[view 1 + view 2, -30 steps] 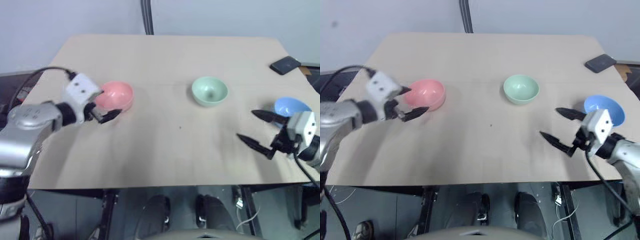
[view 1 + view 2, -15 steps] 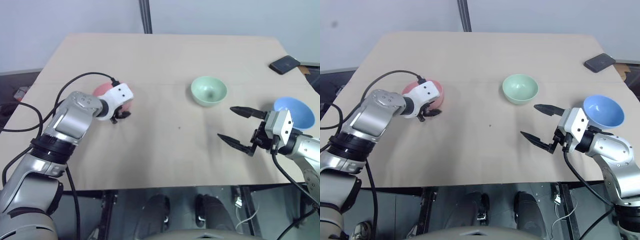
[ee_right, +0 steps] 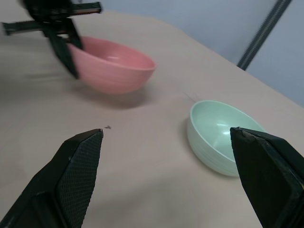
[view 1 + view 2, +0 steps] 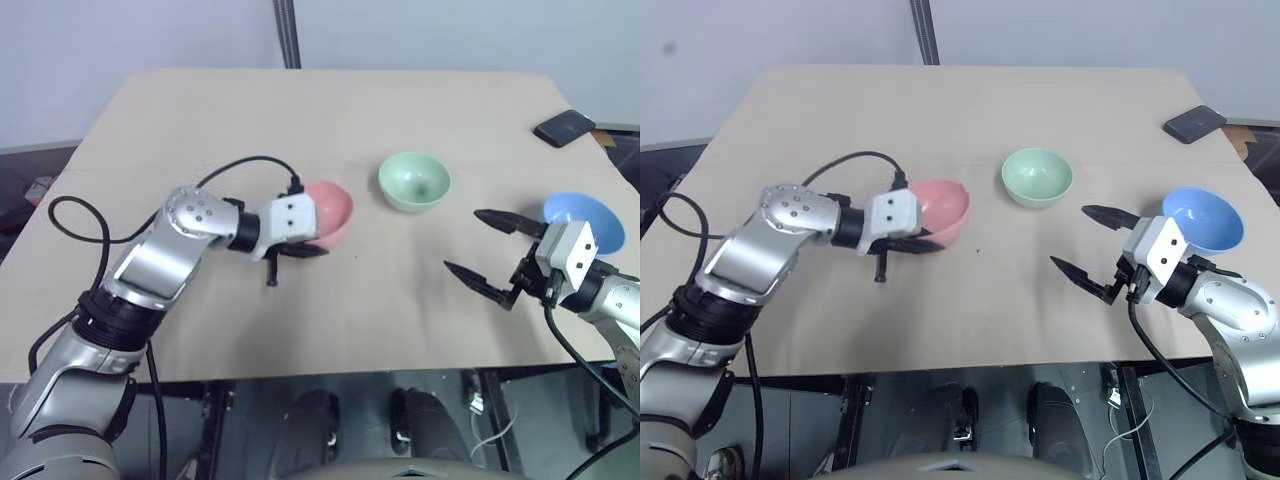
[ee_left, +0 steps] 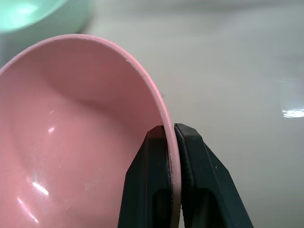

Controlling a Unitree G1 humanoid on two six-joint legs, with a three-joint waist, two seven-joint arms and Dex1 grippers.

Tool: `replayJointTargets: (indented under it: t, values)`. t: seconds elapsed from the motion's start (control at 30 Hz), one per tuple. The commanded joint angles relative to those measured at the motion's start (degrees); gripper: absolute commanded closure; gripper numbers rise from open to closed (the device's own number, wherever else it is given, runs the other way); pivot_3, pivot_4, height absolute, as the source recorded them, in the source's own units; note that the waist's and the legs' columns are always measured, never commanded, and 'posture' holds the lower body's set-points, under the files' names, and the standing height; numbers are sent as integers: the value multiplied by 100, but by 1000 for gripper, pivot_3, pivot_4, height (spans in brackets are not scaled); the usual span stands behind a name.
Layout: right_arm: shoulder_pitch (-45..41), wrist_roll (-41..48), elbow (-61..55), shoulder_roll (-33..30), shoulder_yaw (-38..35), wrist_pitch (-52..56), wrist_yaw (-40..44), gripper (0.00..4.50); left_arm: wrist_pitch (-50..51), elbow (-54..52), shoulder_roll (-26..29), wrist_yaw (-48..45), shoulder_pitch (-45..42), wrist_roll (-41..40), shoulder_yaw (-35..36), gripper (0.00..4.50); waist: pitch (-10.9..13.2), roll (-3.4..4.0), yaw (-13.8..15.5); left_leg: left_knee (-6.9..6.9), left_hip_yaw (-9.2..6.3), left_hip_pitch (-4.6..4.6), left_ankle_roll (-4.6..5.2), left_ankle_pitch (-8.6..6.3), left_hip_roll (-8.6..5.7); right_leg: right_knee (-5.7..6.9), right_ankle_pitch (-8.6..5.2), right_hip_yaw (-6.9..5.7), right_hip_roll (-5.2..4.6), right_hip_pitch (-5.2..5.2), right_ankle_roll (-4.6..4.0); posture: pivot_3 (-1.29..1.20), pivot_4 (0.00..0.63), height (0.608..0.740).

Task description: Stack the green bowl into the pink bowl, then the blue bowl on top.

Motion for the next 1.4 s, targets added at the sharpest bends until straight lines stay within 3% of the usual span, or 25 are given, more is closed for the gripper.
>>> replayJointTargets:
  t: [0.03, 0.07, 0.17, 0.27, 0.37, 0.47, 0.7, 0.77, 0.8, 0.9, 1.03, 1.2, 1.23, 1.4]
  values:
    - [-14, -129, -116, -54, -59, 47, -115, 0, -642, 43, -247, -272, 12, 41, -145, 4437, 0, 0, 11, 1, 1, 0, 0, 0, -1, 0, 0, 1, 0, 0, 0, 0, 150, 739]
    - [-42, -170, -63, -59, -26, 78, -125, 0, -629, 123, -332, -351, -30, 18, -192, 4437, 0, -1, 21, 3, 0, -2, 1, 0, -2, 0, 0, 1, -1, 0, 0, 0, 150, 739]
    - [-185, -310, 157, -93, 75, 220, -146, 0, -689, 352, -598, -547, -167, -44, -235, 3436, 0, -2, 11, 7, 0, -3, 3, -1, -4, 0, 2, 2, 0, 1, 3, 0, 150, 739]
    - [-376, -653, 412, -85, 249, 172, -236, 0, -622, 438, -806, -510, -186, -172, -68, 1894, 0, -2, 0, 8, 0, -4, 4, -1, -4, 2, 3, 2, 1, 0, 6, 0, 150, 739]
    - [-720, -1111, 838, -8, 497, -68, -393, 0, -346, 361, -897, -261, -135, -358, 300, 766, 0, -1, -16, 8, 1, -3, 3, 0, -3, 4, 3, 5, 2, -3, 6, 0, 150, 739]
    - [-1443, -1770, 1555, 114, 1003, -287, -598, 0, 206, 76, -723, -6, 143, -821, 994, 766, 2, -3, -97, 8, 5, 0, 3, 0, 0, 7, 3, 11, 5, -4, 7, 0, 150, 739]
    - [-3258, -2588, 3519, 567, 2081, -895, -164, 0, 153, -545, -582, 507, 1841, -1822, 3086, 766, 3, -4, -196, 5, 19, -5, -1, 2, 6, 29, 3, 26, 1, -33, 8, 0, 150, 739]
    - [-3756, -2807, 4293, 720, 2389, -1160, 42, 0, 299, -690, -502, 623, 2185, -1976, 3369, 766, 5, -6, -182, 5, 29, -5, -2, 2, 7, 29, 3, 30, 0, -35, 7, 0, 150, 739]
    - [-3955, -2906, 4665, 797, 2507, -1312, 117, 0, 364, -763, -505, 724, 2289, -2033, 3445, 766, 6, -9, -35, 6, 19, -5, -2, 2, 6, 28, 3, 22, -1, -31, 6, 0, 150, 739]
    - [-4587, -3199, 5944, 1092, 2800, -1737, 249, 0, 369, -1109, -628, 1074, 2636, -2081, 3614, 766, 6, -8, -52, 6, 1, -9, -2, 2, -8, 25, 2, 1, -18, -20, 2, 0, 150, 739]
    - [-5158, -3379, 6927, 1213, 2922, -2242, 395, 1846, 467, -1578, -684, 1488, 3045, -2195, 3799, 686, 8, -6, -97, 6, -1, -8, -1, 2, -13, 22, 4, 3, -20, -20, 3, 0, 150, 739]
    - [-5402, -3475, 7163, 1251, 2870, -2598, 411, 4187, 479, -1820, -744, 1837, 3356, -2330, 3962, 686, 8, -5, -176, -2, -5, -6, -9, 5, -9, 25, 4, -1, -19, -22, 3, 0, 150, 739]
    - [-5411, -3473, 7149, 1253, 2846, -2630, 411, 4401, 457, -1844, -760, 1893, 3384, -2336, 3963, 686, 8, -5, -181, -2, -4, -4, -10, 6, -9, 27, 4, 0, -19, -21, 3, 0, 150, 739]
    - [-5153, -2701, 5634, 1083, 2514, -2112, 1205, 4401, 402, -1596, -838, 2108, 3386, -2311, 3954, 686, 15, 6, -179, -2, -4, -5, -14, 9, -7, 32, 5, 0, -19, -26, 3, 0, 150, 739]
